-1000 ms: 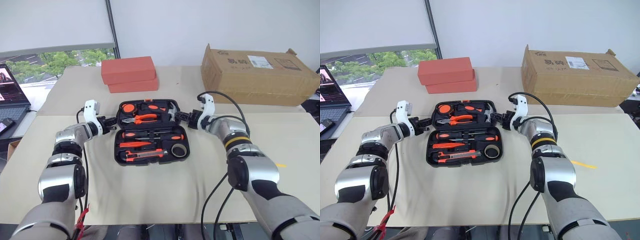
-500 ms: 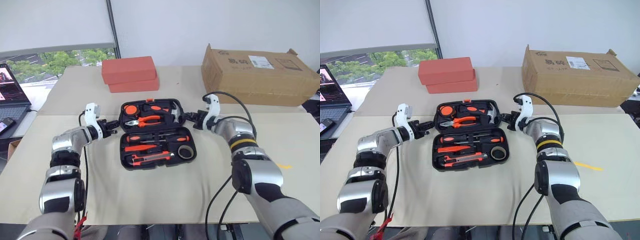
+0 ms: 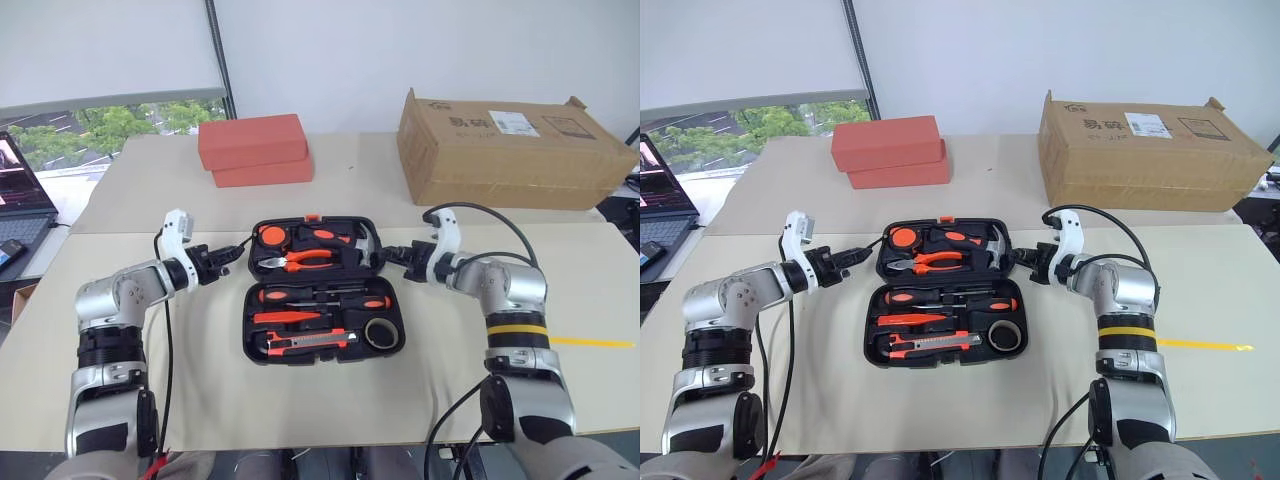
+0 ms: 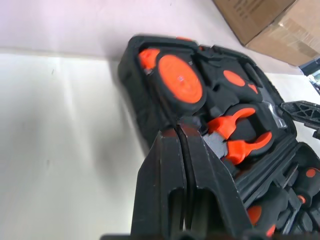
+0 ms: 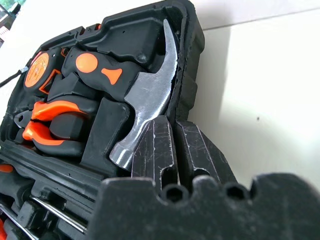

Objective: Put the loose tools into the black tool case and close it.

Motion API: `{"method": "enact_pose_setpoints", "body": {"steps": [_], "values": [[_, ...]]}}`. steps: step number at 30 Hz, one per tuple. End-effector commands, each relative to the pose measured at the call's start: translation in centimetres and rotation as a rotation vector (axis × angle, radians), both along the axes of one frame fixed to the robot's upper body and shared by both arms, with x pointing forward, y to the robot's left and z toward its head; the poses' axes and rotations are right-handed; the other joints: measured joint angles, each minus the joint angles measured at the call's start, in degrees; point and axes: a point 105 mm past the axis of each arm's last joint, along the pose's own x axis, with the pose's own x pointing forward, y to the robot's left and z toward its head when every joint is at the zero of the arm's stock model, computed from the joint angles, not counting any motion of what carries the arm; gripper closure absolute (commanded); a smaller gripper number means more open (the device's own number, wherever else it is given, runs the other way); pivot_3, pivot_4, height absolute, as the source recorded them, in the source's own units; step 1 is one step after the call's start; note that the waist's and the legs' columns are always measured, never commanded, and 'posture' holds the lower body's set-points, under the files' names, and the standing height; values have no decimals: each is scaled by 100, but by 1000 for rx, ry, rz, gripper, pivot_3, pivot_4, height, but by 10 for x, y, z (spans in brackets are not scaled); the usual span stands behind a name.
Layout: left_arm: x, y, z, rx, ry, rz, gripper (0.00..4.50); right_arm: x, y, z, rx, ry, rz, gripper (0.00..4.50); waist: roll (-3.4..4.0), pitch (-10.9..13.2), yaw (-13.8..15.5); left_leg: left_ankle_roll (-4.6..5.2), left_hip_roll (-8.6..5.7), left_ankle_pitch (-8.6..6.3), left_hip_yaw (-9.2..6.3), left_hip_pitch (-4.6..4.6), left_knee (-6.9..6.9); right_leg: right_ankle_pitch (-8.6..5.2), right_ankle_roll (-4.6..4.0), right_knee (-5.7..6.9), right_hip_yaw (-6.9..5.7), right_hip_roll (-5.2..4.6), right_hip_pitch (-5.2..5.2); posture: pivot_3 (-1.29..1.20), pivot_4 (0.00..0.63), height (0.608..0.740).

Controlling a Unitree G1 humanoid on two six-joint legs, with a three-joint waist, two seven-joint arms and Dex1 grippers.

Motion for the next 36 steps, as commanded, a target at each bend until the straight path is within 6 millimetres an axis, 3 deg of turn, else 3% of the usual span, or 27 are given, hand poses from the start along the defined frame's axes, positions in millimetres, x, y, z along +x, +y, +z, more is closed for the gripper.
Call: {"method": "enact_pose_setpoints", "body": {"steps": [1, 4, 9, 26, 30, 31, 34, 36], "values": [[2, 7, 11, 19, -50, 1, 4441, 3, 1, 20, 21, -78, -6, 4428, 0, 0, 7, 0, -1, 0, 0, 0, 0, 0, 0, -1, 0, -1, 1, 0, 150, 711], [7, 13, 6, 70, -46, 23, 3761, 4, 3, 21, 24, -83, -4, 4500, 0, 0, 5, 0, -2, 0, 1, 1, 1, 0, 0, -3, 1, -1, 1, 0, 150, 711], [12, 13, 3, 66, -35, 11, 2114, 4, 6, 20, 29, -86, -4, 4500, 0, 0, 5, -1, -2, 1, 2, 4, 1, 0, 0, -5, 2, -1, 1, 0, 150, 711], [22, -10, 1, 65, -16, -61, 2114, 3, 7, 19, 44, -95, -13, 4500, -1, 0, -8, 0, -1, 2, 5, 3, 1, 0, 0, -5, 4, 1, -1, 0, 150, 711], [26, -15, 1, 70, -25, -73, 2875, 3, 7, 19, 44, -97, -13, 4500, -1, 0, -5, 0, -2, 2, 5, 3, 1, 0, 0, -5, 5, -1, -1, 0, 150, 711], [26, -16, 1, 69, -26, -80, 3415, 3, 6, 19, 44, -97, -14, 4500, -1, 0, -6, 0, -3, 2, 5, 3, 1, 0, 0, -5, 6, -1, -1, 0, 150, 711], [25, -17, 0, 68, -29, -90, 4467, 3, 5, 19, 43, -98, -18, 4500, -1, 0, -3, 0, -2, 2, 6, 3, 1, 0, 0, -4, 5, 0, -2, 0, 150, 711], [25, -16, 0, 73, -30, -91, 4467, 3, 5, 20, 43, -99, -19, 4500, -1, 0, 1, 0, -2, 2, 5, 4, 1, 0, 0, -5, 5, -1, -2, 0, 150, 711]]}}
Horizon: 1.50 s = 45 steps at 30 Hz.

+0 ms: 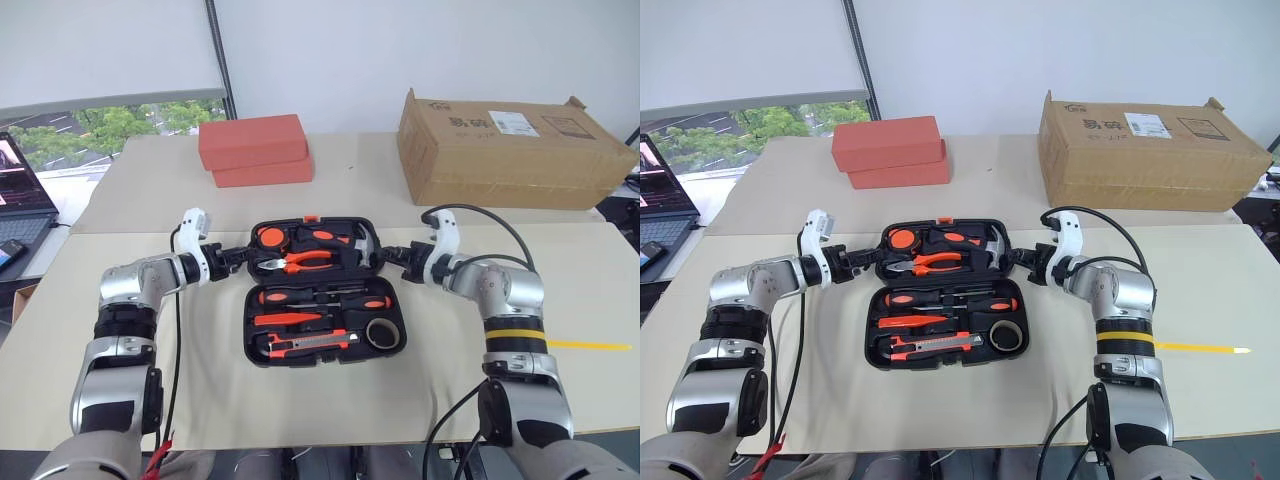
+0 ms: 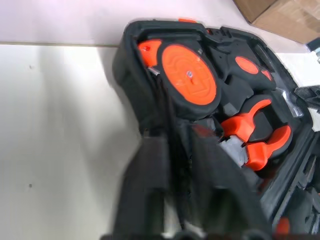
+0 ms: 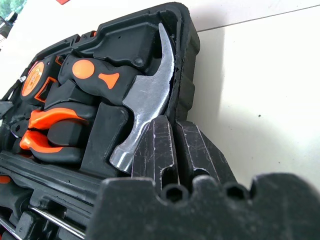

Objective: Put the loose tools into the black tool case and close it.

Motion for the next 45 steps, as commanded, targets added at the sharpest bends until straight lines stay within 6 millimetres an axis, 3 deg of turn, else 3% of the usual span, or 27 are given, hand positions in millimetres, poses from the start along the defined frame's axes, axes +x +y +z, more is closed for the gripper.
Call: {"method": "enact_pose_setpoints", "body": {"steps": [1, 5, 11, 16, 20, 25, 36, 45], "values": [[1, -1, 9, 12, -42, -27, 4467, 2, 2, 20, 27, -82, 7, 4500, 0, 0, -1, 0, 0, 1, 0, 0, 0, 0, 0, -1, 0, 0, 0, 0, 150, 711], [2, 2, 12, 26, -79, -21, 4467, 3, 5, 24, 39, -124, 12, 4500, 0, 0, -3, 0, 0, 2, -1, 0, 0, 0, 0, -1, 1, 0, 0, 0, 150, 711], [9, 5, 38, 46, -292, -4, 4467, 4, 11, 44, 62, -278, 45, 4500, -1, 1, -8, -1, 0, 3, 3, -1, 0, 0, 0, -3, 3, 0, -6, 0, 150, 711], [15, -1, 55, 140, -455, -15, 4467, 7, 14, 60, 72, -385, 52, 4500, -1, 1, 10, -1, -1, 5, 2, -21, 0, 1, -1, 1, 1, 0, -22, 0, 150, 711], [11, -14, 64, 176, -556, -86, 4467, 7, 15, 61, 8, -460, 75, 4500, -1, 1, 16, 1, -4, 5, 1, -32, -3, 1, -1, 3, -7, 0, -24, 0, 150, 711], [-1, -21, 52, 340, -650, -201, 4467, -2, 20, 56, -51, -588, 142, 4500, -1, 1, 23, 1, -6, 5, -1, -40, -14, 0, 0, -15, -18, 3, -28, 0, 150, 711], [-25, -19, 60, 492, -965, -219, 4467, -25, 13, 46, -144, -859, 153, 4500, -1, 1, 22, 1, -2, 5, 0, -30, -10, 1, 0, -42, -13, 3, -21, 0, 150, 711], [-44, -11, 46, 660, -1150, -265, 4467, -40, -5, 39, -392, -1109, 168, 4500, -1, 1, 40, 2, -3, 5, 1, -27, -8, 1, 0, -42, -13, 0, -20, 0, 150, 711]]}}
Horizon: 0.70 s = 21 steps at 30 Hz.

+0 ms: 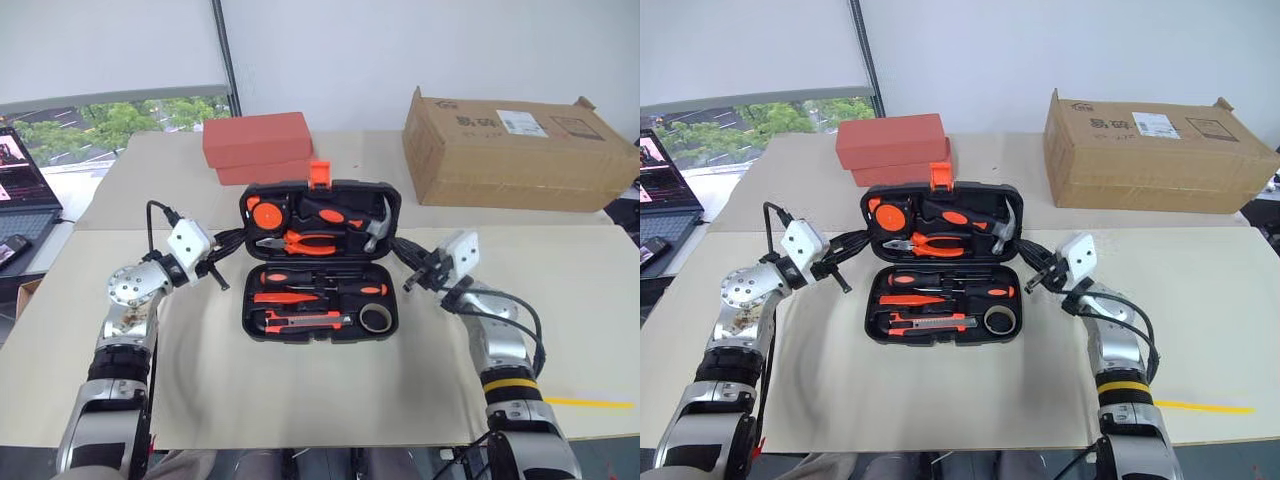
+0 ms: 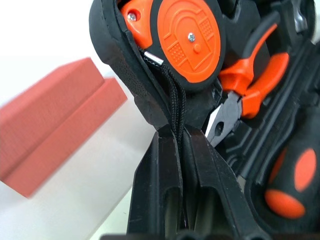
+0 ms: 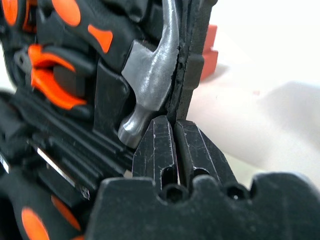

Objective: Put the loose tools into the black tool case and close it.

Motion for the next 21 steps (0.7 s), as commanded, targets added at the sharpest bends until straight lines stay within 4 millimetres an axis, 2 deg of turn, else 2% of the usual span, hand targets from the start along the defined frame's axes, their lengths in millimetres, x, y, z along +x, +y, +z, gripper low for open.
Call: {"method": "enact_pose_setpoints", "body": {"steps": [1, 5, 7, 9, 10, 11, 12, 15, 18, 21], "values": [[-12, -9, 9, 113, -159, -92, 4467, -9, 4, 29, -70, -232, 33, 4500, 0, 0, 2, 0, 0, 0, 0, 1, 1, 0, 0, 1, -1, 0, 1, 0, 150, 711], [-28, 3, -14, 296, -242, -139, 4467, -21, -5, 19, -241, -366, 46, 4500, 0, 0, -1, 1, 0, 1, 3, 7, 0, 0, 0, 0, 0, -1, 4, 0, 150, 711], [-31, 7, -20, 326, -245, -145, 4467, -23, -8, 16, -286, -397, 48, 4500, 0, 0, -2, 2, 0, 0, 5, 15, -3, 0, 0, -2, 1, -2, 10, 0, 150, 711], [-42, 8, -35, 390, -182, -232, 4467, -30, -11, 8, -384, -426, 86, 4500, 0, 0, -6, 2, 1, 0, 6, 25, -2, 0, 0, 0, 2, -3, 19, 0, 150, 711], [-47, 8, -40, 416, -174, -267, 4491, -33, -12, 5, -415, -434, 102, 4135, 1, 0, -8, 2, 2, 0, 6, 31, -2, -1, 1, 0, 2, -3, 25, 0, 150, 711], [-53, 12, -42, 435, -189, -279, 4146, -39, -16, -2, -449, -426, 121, 3734, 1, 0, -10, 3, 2, -1, 7, 40, -3, -2, 2, 0, 4, -3, 31, 0, 150, 711], [-56, 17, -42, 441, -206, -276, 3781, -45, -22, -8, -472, -405, 134, 3550, 1, 1, -10, 5, 3, -2, 7, 51, -4, -3, 3, -1, 5, -3, 42, 0, 150, 711], [-63, 33, -43, 454, -209, -245, 2677, -57, -41, -24, -495, -283, 146, 2439, 0, 1, -5, 19, 6, -15, 7, 85, -9, -13, 6, -6, 5, -10, 79, 0, 150, 711], [-64, 55, -49, 445, -124, -182, 1617, -76, -59, -41, -498, -102, 188, 2415, 0, 2, 15, 32, 7, -23, 3, 83, -2, -13, 6, -3, -1, -20, 84, 0, 150, 711], [-58, 64, -48, 376, -56, -125, 466, -95, -67, -50, -493, 65, 245, 2415, 1, 1, 43, 64, 5, -43, -3, 90, -2, -12, 8, 2, -5, -44, 92, 0, 150, 711]]}}
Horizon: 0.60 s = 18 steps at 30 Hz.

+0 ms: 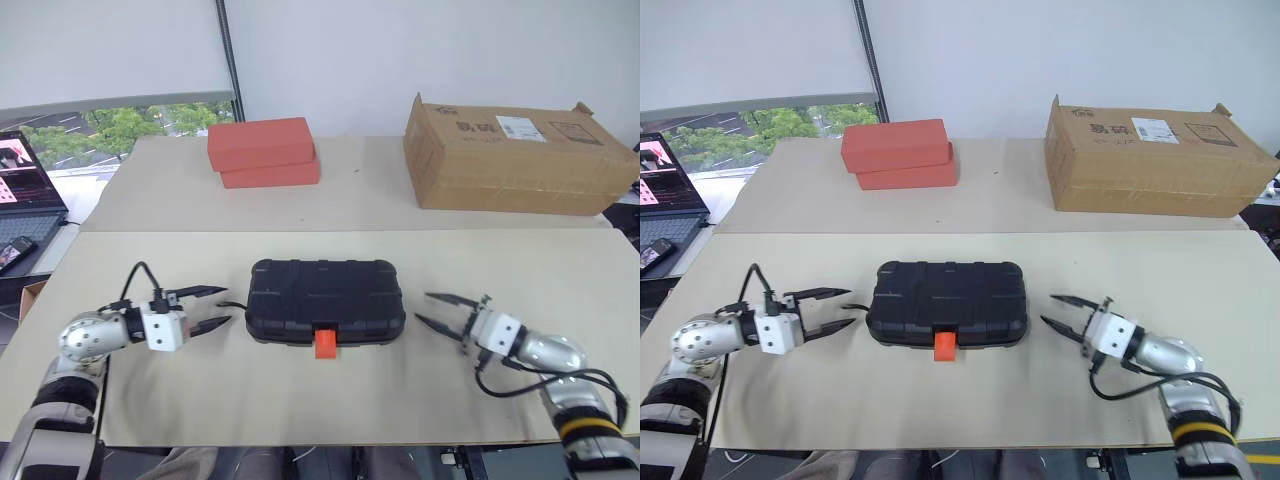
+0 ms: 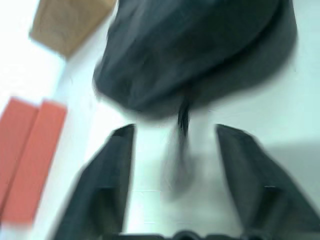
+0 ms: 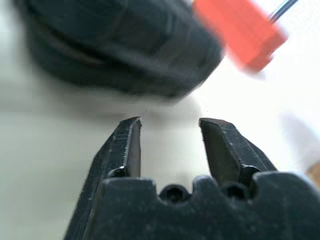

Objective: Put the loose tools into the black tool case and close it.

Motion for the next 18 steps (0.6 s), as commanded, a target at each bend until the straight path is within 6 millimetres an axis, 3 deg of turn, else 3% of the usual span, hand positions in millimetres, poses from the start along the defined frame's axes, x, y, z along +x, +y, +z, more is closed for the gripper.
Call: {"method": "enact_pose_setpoints", "body": {"steps": [1, 5, 9, 14, 18], "values": [[16, 14, 15, -141, 43, 114, 466, -20, -1, 5, 22, 196, 36, 2415, 0, 0, 37, 27, -1, -16, -2, 7, 2, 0, 2, 1, -1, -7, 6, 0, 150, 711], [33, 0, 35, -308, 126, 97, 466, -50, 25, 9, 67, 477, 113, 2415, -2, -1, 121, 32, 1, -17, -14, -5, 20, -8, 24, 4, -5, -8, 3, 0, 150, 711], [45, -39, 61, -487, 254, -21, 466, -66, 65, 17, 135, 641, 209, 2415, -13, -1, 137, 30, 1, -16, -28, -10, 22, -12, 31, 3, -5, 1, 4, 0, 150, 711], [47, -80, 78, -474, 315, -135, 466, -59, 91, 12, 113, 661, 234, 2415, -23, 1, 130, 28, -5, -14, -28, -17, 23, -9, 28, -1, -3, 14, 2, 0, 150, 711], [50, -103, 82, -437, 354, -196, 466, -26, 100, 13, 132, 550, 143, 2415, -28, 2, 130, -7, -6, 6, -26, -19, 22, -9, 27, -4, -3, 24, 0, 0, 150, 711]]}}
